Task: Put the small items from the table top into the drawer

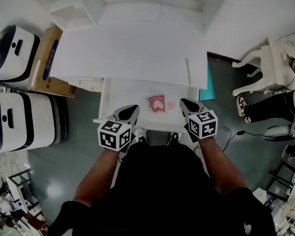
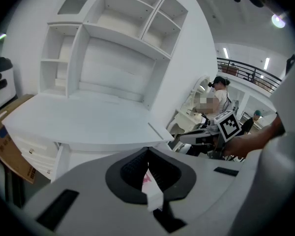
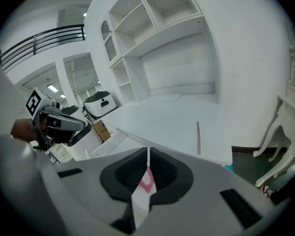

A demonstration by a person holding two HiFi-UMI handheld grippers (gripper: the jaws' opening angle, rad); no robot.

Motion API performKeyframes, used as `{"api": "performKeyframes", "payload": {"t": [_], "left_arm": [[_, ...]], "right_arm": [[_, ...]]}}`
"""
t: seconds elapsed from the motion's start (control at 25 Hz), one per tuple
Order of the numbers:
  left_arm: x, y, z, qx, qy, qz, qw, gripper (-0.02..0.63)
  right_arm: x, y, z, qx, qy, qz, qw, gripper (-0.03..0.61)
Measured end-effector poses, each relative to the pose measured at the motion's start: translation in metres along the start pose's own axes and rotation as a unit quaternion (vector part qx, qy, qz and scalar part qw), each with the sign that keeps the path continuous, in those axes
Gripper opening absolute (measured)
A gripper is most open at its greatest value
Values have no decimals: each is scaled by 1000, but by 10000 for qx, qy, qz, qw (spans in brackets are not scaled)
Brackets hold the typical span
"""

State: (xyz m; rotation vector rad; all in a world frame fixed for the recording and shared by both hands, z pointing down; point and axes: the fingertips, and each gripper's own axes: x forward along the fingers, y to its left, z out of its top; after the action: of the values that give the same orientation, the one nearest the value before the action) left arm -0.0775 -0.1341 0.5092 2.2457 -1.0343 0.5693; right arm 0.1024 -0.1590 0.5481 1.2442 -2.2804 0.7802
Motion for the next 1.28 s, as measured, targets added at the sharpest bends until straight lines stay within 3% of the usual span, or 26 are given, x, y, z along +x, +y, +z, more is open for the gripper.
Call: {"api": "performKeyframes", "payload": {"t": [0.52, 0.96, 1.28], "left_arm": [[-3, 3, -10, -123, 72, 182, 9997, 9], [-9, 6, -15, -233, 94, 332, 9991, 9], [-15, 15, -15, -338, 62, 461, 9983, 9]], "right_arm": [[53, -112, 3, -298, 253, -1163, 9924, 35], [109, -153, 5, -274, 930, -1434, 9849, 83], [115, -163, -4, 205, 1088, -1405, 9839, 81]]}}
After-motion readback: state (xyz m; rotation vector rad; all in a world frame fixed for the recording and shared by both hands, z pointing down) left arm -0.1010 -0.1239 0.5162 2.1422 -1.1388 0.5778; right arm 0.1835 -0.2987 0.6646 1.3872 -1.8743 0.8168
